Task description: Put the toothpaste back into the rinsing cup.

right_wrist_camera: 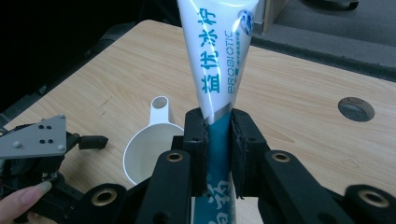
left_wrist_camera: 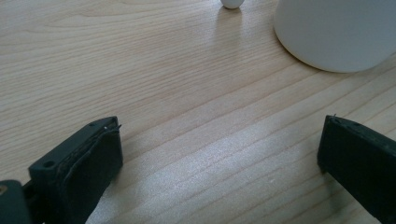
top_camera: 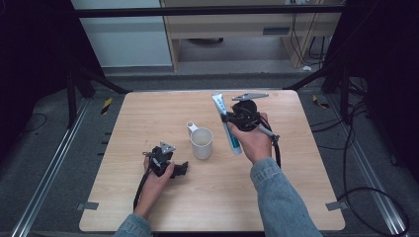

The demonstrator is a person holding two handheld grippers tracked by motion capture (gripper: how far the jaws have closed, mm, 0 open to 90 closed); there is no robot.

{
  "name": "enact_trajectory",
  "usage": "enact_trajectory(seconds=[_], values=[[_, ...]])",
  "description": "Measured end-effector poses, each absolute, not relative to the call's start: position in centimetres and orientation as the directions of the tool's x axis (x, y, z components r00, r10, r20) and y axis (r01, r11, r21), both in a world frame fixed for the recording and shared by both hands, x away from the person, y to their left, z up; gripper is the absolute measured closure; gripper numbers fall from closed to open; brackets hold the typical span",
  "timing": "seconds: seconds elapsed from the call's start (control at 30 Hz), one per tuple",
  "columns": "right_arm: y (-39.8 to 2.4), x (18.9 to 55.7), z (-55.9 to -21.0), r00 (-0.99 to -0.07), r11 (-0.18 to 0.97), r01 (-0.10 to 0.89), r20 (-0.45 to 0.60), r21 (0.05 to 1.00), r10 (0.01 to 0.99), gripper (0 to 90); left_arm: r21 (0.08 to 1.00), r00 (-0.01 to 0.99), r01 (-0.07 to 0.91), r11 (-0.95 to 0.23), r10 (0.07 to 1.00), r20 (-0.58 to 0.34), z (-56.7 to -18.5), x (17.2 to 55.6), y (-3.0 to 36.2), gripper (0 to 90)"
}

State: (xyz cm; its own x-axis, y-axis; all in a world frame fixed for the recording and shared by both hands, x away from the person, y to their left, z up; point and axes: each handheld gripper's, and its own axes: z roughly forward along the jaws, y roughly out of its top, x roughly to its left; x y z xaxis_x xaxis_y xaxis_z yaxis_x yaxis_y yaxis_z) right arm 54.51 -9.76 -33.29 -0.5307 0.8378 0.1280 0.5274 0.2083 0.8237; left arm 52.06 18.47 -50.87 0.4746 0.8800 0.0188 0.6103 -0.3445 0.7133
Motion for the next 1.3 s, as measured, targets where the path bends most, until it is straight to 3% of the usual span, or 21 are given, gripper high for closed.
enact_trajectory(seconds=[1.3], values=[[-5.0, 57.3, -31.3, -0.530, 0.112, 0.448, 0.163, 0.887, 0.832, 78.2, 0.714, 0.481, 0.607, -0.349, 0.876, 0.019, -50.9, 51.8, 18.6, 0.0]])
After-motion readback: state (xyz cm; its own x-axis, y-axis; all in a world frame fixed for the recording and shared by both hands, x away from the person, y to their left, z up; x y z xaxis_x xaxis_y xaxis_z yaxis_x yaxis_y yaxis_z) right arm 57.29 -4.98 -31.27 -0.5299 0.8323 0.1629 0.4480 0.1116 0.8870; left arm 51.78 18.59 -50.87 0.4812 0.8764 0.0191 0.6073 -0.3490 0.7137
